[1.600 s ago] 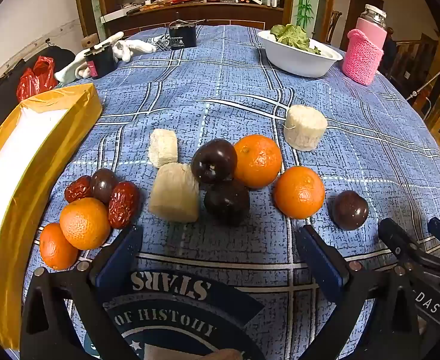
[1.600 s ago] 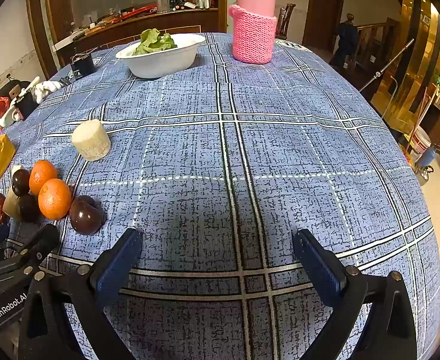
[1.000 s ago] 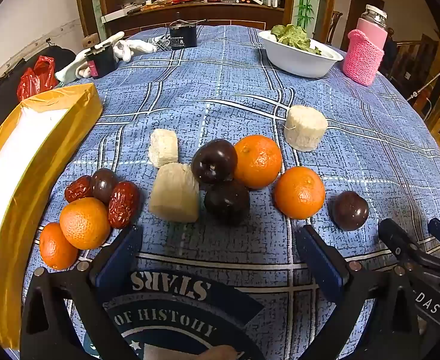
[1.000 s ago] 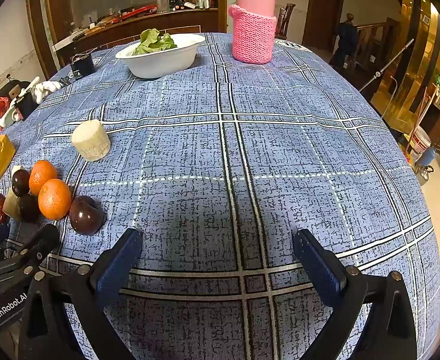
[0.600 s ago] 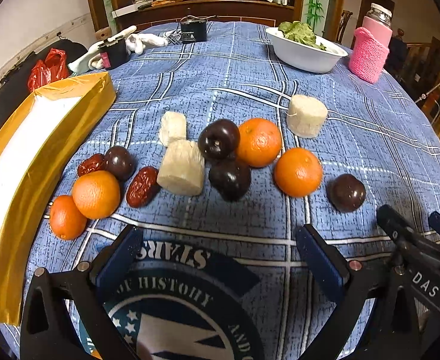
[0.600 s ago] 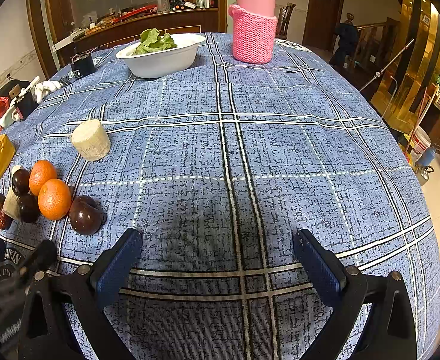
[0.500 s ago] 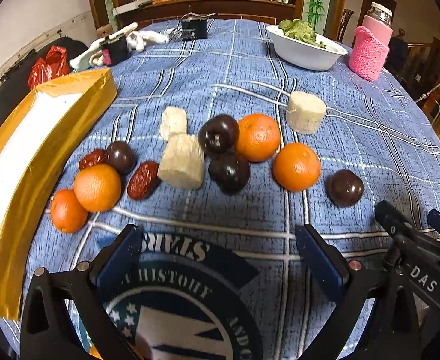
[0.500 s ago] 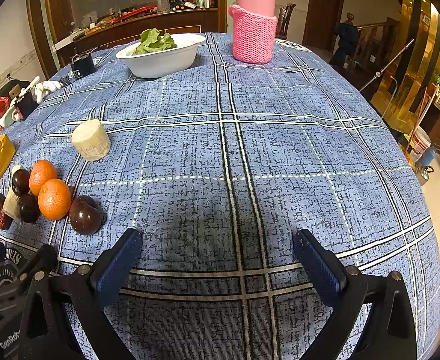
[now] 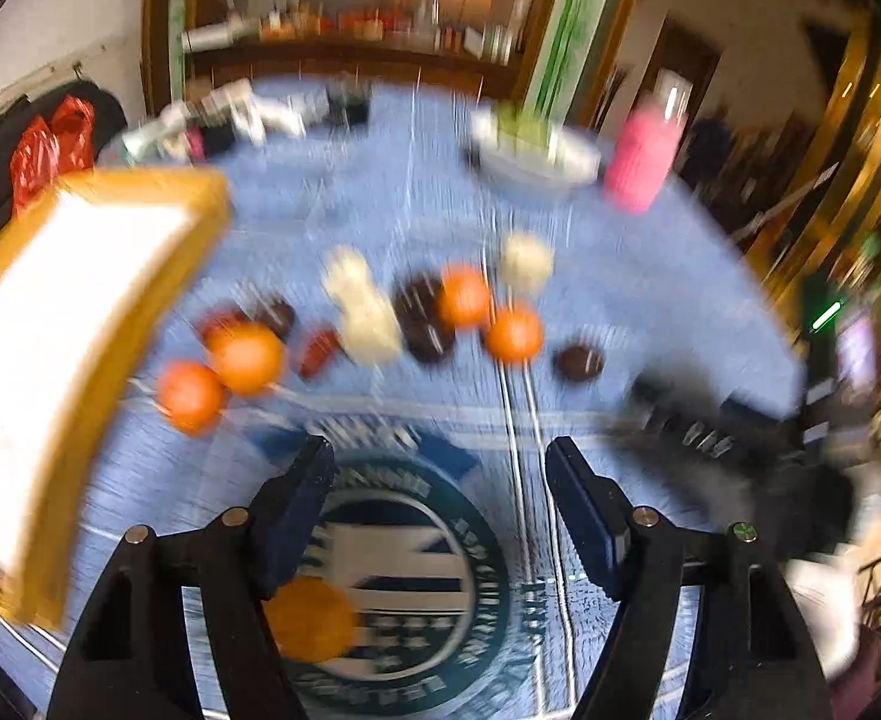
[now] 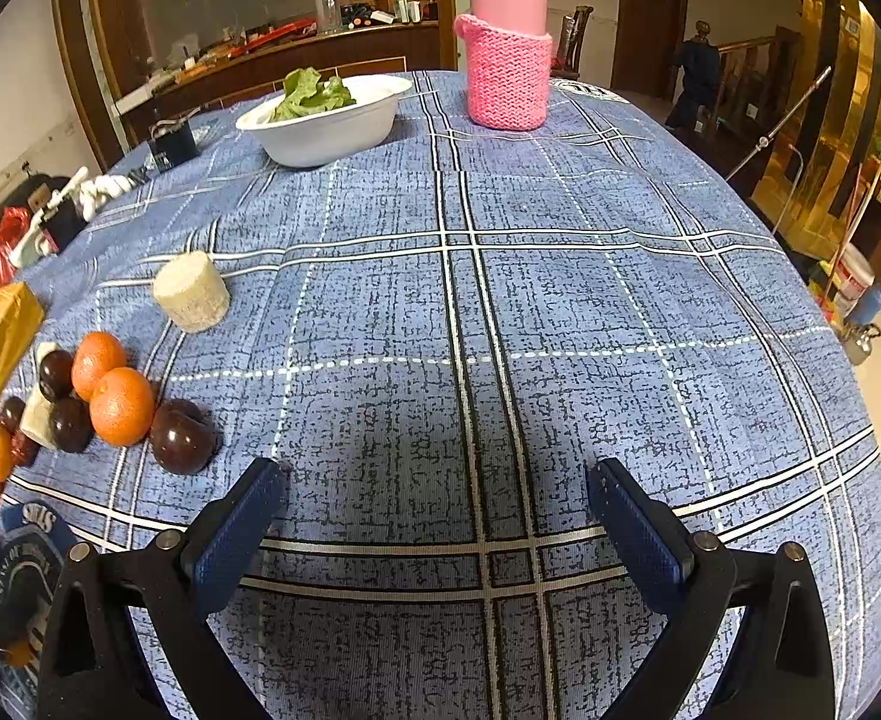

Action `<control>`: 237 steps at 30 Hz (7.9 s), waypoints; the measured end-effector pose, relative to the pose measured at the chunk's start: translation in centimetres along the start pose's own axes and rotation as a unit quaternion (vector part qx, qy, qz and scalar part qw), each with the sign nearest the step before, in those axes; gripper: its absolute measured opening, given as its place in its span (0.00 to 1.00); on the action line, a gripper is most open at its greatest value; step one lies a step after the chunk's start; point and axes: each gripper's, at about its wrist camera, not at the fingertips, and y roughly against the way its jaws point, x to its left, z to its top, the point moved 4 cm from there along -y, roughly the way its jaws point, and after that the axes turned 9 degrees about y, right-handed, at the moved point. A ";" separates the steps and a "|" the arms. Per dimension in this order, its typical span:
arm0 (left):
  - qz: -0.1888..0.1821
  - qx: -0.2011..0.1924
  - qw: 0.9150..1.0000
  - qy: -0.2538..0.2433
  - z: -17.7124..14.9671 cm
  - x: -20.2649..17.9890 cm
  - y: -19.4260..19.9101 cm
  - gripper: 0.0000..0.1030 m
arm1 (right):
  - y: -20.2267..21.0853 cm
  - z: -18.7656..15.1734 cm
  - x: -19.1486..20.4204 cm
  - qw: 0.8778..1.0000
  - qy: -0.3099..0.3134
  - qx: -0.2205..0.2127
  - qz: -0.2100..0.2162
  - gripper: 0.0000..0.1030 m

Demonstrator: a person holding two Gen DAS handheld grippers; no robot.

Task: Organize fruits
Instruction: 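Grasp a mandarin with the left tool while the right tool grasps a dark plum, then carry both fruits over the white tray and release them inside, then grasp another mandarin with the left tool, then carry the mandarin into the white tray and open the left tool, then grasp a mandarin with the left tool while the right tool grasps another mandarin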

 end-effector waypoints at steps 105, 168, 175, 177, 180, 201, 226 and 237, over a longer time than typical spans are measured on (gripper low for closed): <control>0.026 -0.014 0.999 0.013 1.8 12.2 5.8 0.71 | 7.6 0.1 11.7 0.974 0.032 -0.041 0.219 0.67; 0.019 -0.013 1.000 0.002 3.3 12.7 3.6 0.29 | 3.0 2.5 12.8 0.980 0.071 -0.049 0.177 0.35; 0.047 -0.038 0.995 0.083 4.0 19.7 5.9 0.29 | 7.5 1.5 19.6 0.965 0.136 -0.062 0.217 0.36; 0.053 -0.044 0.992 0.108 4.0 21.9 6.7 0.29 | 8.4 1.0 22.4 0.957 0.161 -0.061 0.234 0.36; 0.063 -0.052 0.988 0.131 4.0 24.3 7.5 0.30 | 9.7 0.3 27.4 0.943 0.199 -0.057 0.261 0.36; 0.060 -0.082 0.976 0.194 3.7 27.2 11.0 0.62 | 11.2 -1.1 34.2 0.923 0.231 -0.055 0.302 0.61; -0.007 0.000 1.000 -0.010 2.2 11.1 3.4 0.48 | 1.8 4.6 13.7 0.982 0.028 -0.054 0.177 0.62; 0.017 0.042 0.998 -0.038 4.0 8.5 -3.4 0.35 | -2.0 5.7 13.0 0.975 -0.008 -0.033 0.221 0.61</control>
